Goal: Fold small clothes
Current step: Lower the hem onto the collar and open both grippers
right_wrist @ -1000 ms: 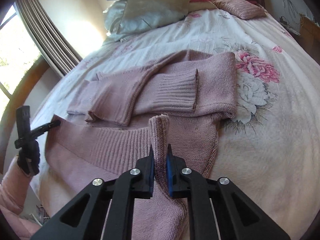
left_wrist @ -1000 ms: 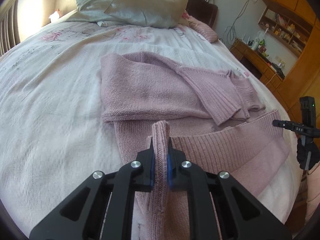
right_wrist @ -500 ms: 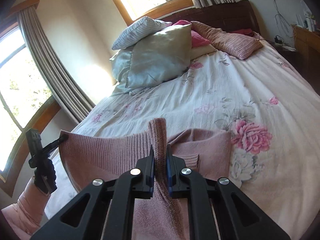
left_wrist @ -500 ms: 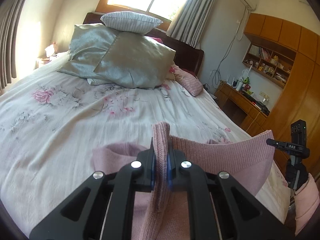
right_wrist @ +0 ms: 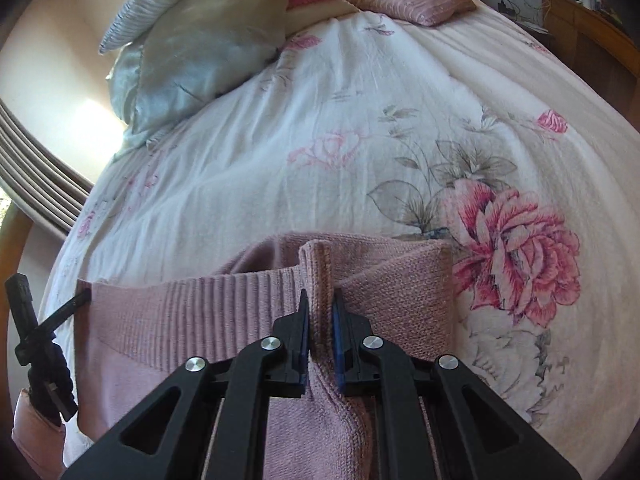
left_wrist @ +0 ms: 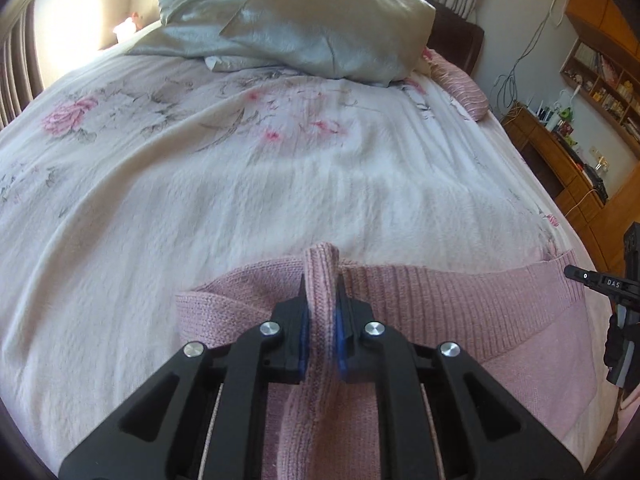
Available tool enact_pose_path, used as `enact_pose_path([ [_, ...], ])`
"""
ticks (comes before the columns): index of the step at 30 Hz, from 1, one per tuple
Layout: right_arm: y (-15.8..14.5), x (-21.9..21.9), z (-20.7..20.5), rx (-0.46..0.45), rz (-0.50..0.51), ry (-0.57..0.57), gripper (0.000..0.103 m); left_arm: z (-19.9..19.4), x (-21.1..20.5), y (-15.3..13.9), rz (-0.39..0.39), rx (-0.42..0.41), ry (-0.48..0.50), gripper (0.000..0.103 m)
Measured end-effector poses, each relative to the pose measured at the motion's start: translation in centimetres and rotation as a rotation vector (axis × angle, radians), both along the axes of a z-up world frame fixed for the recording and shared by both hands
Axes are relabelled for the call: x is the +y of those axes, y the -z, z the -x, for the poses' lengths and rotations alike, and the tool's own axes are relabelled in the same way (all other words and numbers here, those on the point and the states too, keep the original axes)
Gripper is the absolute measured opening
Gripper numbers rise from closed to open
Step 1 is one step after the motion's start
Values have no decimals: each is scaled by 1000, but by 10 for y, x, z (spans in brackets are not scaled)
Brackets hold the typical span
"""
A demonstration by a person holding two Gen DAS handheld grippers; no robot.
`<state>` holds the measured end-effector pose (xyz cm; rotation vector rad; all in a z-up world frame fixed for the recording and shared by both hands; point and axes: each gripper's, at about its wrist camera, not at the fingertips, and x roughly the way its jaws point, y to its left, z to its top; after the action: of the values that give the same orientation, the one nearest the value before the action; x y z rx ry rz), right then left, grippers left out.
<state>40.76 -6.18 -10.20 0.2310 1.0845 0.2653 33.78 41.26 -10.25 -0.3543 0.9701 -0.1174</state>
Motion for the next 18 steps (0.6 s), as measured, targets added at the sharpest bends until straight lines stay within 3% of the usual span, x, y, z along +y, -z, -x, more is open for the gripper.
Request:
enact_pose_path([
  [3,6,-8,7,-1,-28,7,21,12,15,2,69,12,-20,21],
  [4,3,-11,12,-11,-37,3,29,19,21,-1,84,13,-21,22],
  [5,-1,-14,19,-29,-38,-3,32,26,25,-4,93,13,-19,24],
  [7,-13,-21,39,-62,-19,-5,50,47,32,-11,102,13,-8,31],
  [9,-23,-28,62,-83,-19,-29,56,73,34,-18,97,10,17,34],
  [12,-28,-38,103,-67,-45,-64,59,117,29,-22,125,34,60,40],
  [18,-8,-51,168,20,-136,-101,61,178,11,-12,183,72,84,41],
])
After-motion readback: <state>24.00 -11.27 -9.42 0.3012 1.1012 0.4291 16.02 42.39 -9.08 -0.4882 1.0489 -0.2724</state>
